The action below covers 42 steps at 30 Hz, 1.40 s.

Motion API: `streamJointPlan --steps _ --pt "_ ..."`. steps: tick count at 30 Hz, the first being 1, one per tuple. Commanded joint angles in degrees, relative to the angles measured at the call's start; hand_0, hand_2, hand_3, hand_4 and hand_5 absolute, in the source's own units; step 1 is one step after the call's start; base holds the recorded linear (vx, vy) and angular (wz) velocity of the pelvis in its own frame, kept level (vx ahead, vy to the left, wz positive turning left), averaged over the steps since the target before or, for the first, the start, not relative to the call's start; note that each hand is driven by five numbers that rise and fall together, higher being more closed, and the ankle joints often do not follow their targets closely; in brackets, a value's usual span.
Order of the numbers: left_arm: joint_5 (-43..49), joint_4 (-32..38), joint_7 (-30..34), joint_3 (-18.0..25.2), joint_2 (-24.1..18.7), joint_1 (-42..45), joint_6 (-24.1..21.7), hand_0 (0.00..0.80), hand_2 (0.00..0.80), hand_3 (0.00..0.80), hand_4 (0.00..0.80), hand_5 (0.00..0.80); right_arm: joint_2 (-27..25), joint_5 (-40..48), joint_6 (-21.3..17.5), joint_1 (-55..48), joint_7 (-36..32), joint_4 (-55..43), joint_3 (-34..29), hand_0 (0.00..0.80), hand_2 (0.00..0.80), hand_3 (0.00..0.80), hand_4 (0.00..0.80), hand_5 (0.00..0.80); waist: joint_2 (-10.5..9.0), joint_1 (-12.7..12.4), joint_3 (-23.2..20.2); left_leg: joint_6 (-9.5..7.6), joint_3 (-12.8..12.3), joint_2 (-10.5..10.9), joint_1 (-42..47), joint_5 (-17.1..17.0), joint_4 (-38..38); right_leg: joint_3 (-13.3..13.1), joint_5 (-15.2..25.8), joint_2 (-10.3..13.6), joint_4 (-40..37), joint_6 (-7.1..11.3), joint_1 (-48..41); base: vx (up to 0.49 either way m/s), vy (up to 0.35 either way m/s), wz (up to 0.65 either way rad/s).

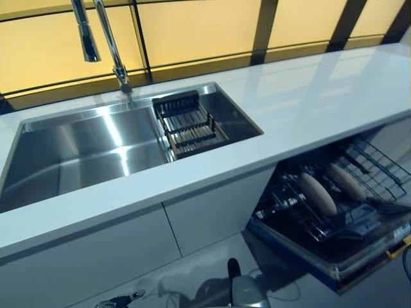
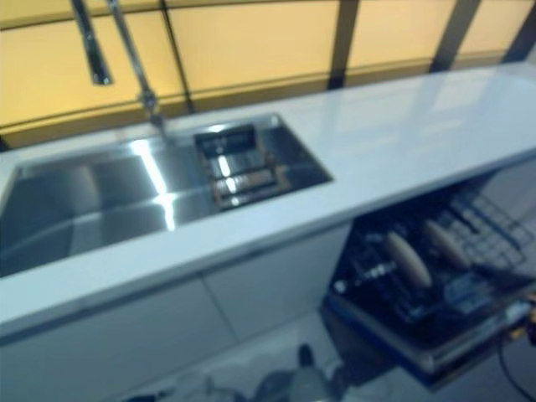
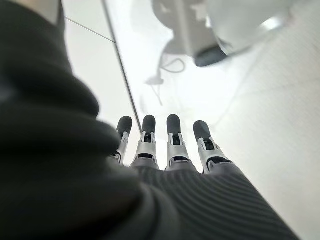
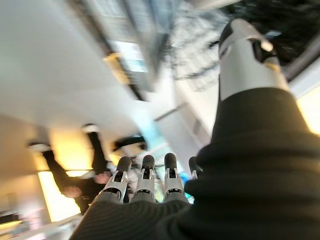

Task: Take plates into dishwasher

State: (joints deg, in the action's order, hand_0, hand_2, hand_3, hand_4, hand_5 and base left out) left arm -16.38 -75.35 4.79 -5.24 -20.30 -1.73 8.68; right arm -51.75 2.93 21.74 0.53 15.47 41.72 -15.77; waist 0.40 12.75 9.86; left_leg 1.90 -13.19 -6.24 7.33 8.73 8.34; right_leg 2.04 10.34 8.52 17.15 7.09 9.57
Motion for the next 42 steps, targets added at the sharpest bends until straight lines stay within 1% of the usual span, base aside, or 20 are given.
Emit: streamJointPlan --steps 1,4,5,6,7,8,11,17,20,21,23,25,26,28,31,33,36,38,39,42 --pt "2.2 -0.3 -0.4 0.6 -3.1 1.6 1.3 0.000 0.000 0.000 0.000 0.000 1.0 0.3 -2.6 2.5 2.8 -1.9 -0.6 0.000 0.000 0.000 0.000 0.000 -1.91 -5.9 -3.0 -4.28 4.8 3.2 -1.4 -1.4 -2.2 -2.7 -4.9 1.7 1.5 -1.00 -6.4 -0.368 -0.233 -0.24" --pt "3.3 -0.7 -1.8 1.2 -3.1 2.7 0.6 0.000 0.000 0.000 0.000 0.000 1.8 1.7 -2.9 2.2 3.9 -0.4 -0.9 0.000 0.000 0.000 0.000 0.000 -3.12 -7.2 -4.1 -4.49 6.2 2.4 -4.9 -2.2 -1.0 -5.3 -8.3 0.2 1.7 -0.72 -9.5 -0.316 -0.256 -0.13" --pt "3.3 -0.3 -2.1 1.4 -3.4 2.4 0.1 0.000 0.000 0.000 0.000 0.000 1.8 2.5 -2.5 2.6 3.7 -0.2 -0.8 0.000 0.000 0.000 0.000 0.000 -4.64 -8.8 -4.1 -3.84 6.3 1.6 -9.1 -2.8 1.7 -4.0 -12.8 -0.3 -3.2 -1.28 -11.9 -0.426 -0.326 -0.05" --pt "2.7 -0.3 -2.2 1.7 -3.6 1.9 -0.7 0.000 0.000 0.000 0.000 0.000 1.7 2.5 -2.8 3.9 3.6 0.7 -0.2 0.000 0.000 0.000 0.000 0.000 -5.10 -10.1 -3.9 -2.97 5.6 0.7 -10.7 -3.4 2.3 -1.2 -14.7 0.1 -7.2 -1.73 -13.8 -0.538 -0.408 -0.13" --pt "1.3 -0.1 -2.6 1.8 -3.8 0.9 -1.5 0.000 0.000 0.000 0.000 0.000 1.7 2.5 -3.0 5.6 3.7 2.1 1.1 0.000 0.000 0.000 0.000 0.000 -5.86 -11.0 -3.6 -2.12 4.8 -0.3 -12.8 -3.6 3.2 -0.8 -14.9 0.1 -10.0 -1.19 -14.8 -0.431 -0.332 -0.33" --pt "-0.2 0.1 -3.0 2.1 -4.1 -0.8 -1.6 0.000 0.000 0.000 0.000 0.000 1.3 2.5 -2.7 7.1 3.0 4.1 2.2 0.000 0.000 0.000 0.000 0.000 -6.07 -11.4 -3.4 -1.02 4.5 -1.4 -14.6 -4.6 3.4 -2.0 -15.2 -0.9 -11.6 -1.16 -15.4 -0.369 -0.299 -0.41" --pt "-1.3 1.7 -3.9 1.5 -2.9 -3.1 -2.7 0.000 0.000 0.000 0.000 0.000 0.0 2.4 -0.7 7.2 0.3 5.9 3.1 0.000 0.000 0.000 0.000 0.000 -5.78 -11.5 -3.8 0.19 6.1 -1.6 -14.3 -7.7 0.0 -2.2 -15.4 -2.3 -12.5 -1.64 -15.7 -0.204 -0.149 -0.06" --pt "-2.4 1.7 -5.1 -0.2 -0.6 -4.0 -1.2 0.000 0.000 0.000 0.000 0.000 0.9 -0.9 -1.8 6.2 -4.2 8.7 4.2 0.000 0.000 0.000 0.000 0.000 -5.46 -11.0 -4.7 1.27 6.8 -2.1 -13.0 -10.5 -5.4 -0.9 -16.7 -3.7 -12.3 -3.12 -15.5 -0.145 -0.164 0.00" --pt "-0.3 -0.2 -4.2 1.4 -1.3 -1.1 -1.2 0.000 0.000 0.000 0.000 0.000 1.0 -2.1 -0.4 5.4 -6.9 9.4 4.9 0.000 0.000 0.000 0.000 0.000 -4.71 -11.6 -3.6 2.78 8.6 -3.9 -13.9 -13.6 -7.1 0.1 -18.7 -6.2 -10.0 -5.25 -15.2 -0.079 -0.262 0.02" --pt "-0.9 -0.9 -4.2 2.2 -1.7 0.4 -1.7 0.000 0.000 0.000 0.000 0.000 0.9 -2.8 0.3 5.5 -8.6 10.7 5.0 0.000 0.000 0.000 0.000 0.000 -4.26 -11.9 -2.7 3.80 8.8 -4.9 -14.0 -16.1 -8.8 0.5 -18.9 -7.3 -10.0 -6.02 -15.6 -0.058 -0.219 0.18" --pt "-0.1 -1.5 -3.7 3.8 -1.6 1.9 -2.2 0.000 0.000 0.000 0.000 0.000 0.6 -3.4 0.9 5.5 -9.3 13.6 4.5 0.000 0.000 0.000 0.000 0.000 -3.75 -12.4 -0.7 5.21 6.7 -6.3 -16.7 -20.4 -12.2 0.6 -17.9 -8.7 -11.7 -6.33 -17.1 -0.130 -0.206 0.24" --pt "1.0 -1.8 -3.8 4.4 -1.4 1.7 -2.3 0.000 0.000 0.000 0.000 0.000 1.1 -3.3 0.4 4.6 -8.4 16.5 3.8 0.000 0.000 0.000 0.000 0.000 -3.55 -11.6 0.4 5.12 0.7 -7.1 -18.3 -21.1 -12.1 2.5 -17.1 -9.0 -12.9 -5.98 -17.7 -0.211 -0.157 0.41" --pt "1.2 -1.9 -3.6 4.7 -1.4 0.5 -1.8 0.000 0.000 0.000 0.000 0.000 2.0 -3.3 -0.6 3.7 -7.6 19.4 3.4 0.000 0.000 0.000 0.000 0.000 -3.35 -10.9 1.0 5.12 -3.1 -7.0 -17.4 -21.6 -10.0 5.2 -15.9 -8.9 -13.8 -5.96 -17.3 -0.284 -0.137 0.96" --pt "0.8 -1.2 -3.5 4.6 -1.3 -0.9 -1.2 0.000 0.000 0.000 0.000 0.000 3.2 -2.1 -1.3 3.7 -6.2 21.7 3.9 0.000 0.000 0.000 0.000 0.000 -3.95 -10.4 1.3 4.60 -4.1 -6.4 -15.4 -19.5 -5.2 8.2 -14.2 -7.7 -15.2 -6.19 -16.9 -0.332 -0.112 0.93" --pt "0.9 -1.1 -3.2 3.6 -1.2 -2.3 -2.6 0.000 0.000 0.000 0.000 0.000 4.4 0.1 -2.8 3.2 -3.6 24.8 3.8 0.000 0.000 0.000 0.000 0.000 -5.24 -9.4 0.1 2.93 -1.9 -4.7 -11.7 -14.3 1.5 9.3 -12.4 -6.0 -15.2 -6.49 -14.6 -0.257 -0.053 0.32" --pt "1.2 -0.7 -2.3 3.2 -1.4 -3.4 -2.7 0.000 0.000 0.000 0.000 0.000 5.2 0.5 -3.3 2.0 -3.6 26.1 3.5 0.000 0.000 0.000 0.000 0.000 -5.54 -8.1 -0.9 2.81 -2.4 -4.5 -9.5 -12.6 5.9 10.0 -11.6 -5.5 -15.4 -6.70 -13.5 -0.194 -0.055 0.20" --pt "2.3 -0.1 -0.3 3.1 -1.3 -4.4 -2.3 0.000 0.000 0.000 0.000 0.000 6.4 0.6 -4.8 0.6 -3.6 26.9 2.5 0.000 0.000 0.000 0.000 0.000 -4.63 -6.2 -2.7 2.51 -3.1 -3.5 -3.3 -10.2 1.8 11.0 -11.1 -5.5 -14.3 -6.16 -11.6 -0.153 0.026 0.68" --pt "3.2 -0.1 0.8 2.2 -0.8 -4.7 -2.5 0.000 0.000 0.000 0.000 0.000 7.0 1.4 -4.9 -0.2 -2.6 25.9 2.6 0.000 0.000 0.000 0.000 0.000 -3.89 -5.5 -3.3 1.93 -1.2 -3.2 -1.6 -9.0 0.0 10.2 -11.9 -6.2 -12.4 -6.63 -9.9 -0.188 0.084 0.81" --pt "3.2 0.0 1.2 0.9 -0.1 -4.8 -3.0 0.000 0.000 0.000 0.000 0.000 7.2 1.8 -4.6 0.5 -2.0 25.4 2.9 0.000 0.000 0.000 0.000 0.000 -3.50 -5.5 -3.2 0.89 1.1 -1.8 -0.5 -6.0 -2.6 9.6 -12.6 -6.4 -10.1 -6.55 -8.0 -0.235 0.111 0.84" --pt "3.3 -0.4 1.1 -0.1 0.8 -5.4 -3.4 0.000 0.000 0.000 0.000 0.000 7.8 3.1 -3.8 2.0 -0.6 25.5 3.6 0.000 0.000 0.000 0.000 0.000 -2.90 -5.3 -3.0 0.19 1.5 -0.4 0.0 -4.6 -5.6 10.3 -12.8 -6.3 -7.8 -6.02 -5.2 -0.230 0.104 0.30"
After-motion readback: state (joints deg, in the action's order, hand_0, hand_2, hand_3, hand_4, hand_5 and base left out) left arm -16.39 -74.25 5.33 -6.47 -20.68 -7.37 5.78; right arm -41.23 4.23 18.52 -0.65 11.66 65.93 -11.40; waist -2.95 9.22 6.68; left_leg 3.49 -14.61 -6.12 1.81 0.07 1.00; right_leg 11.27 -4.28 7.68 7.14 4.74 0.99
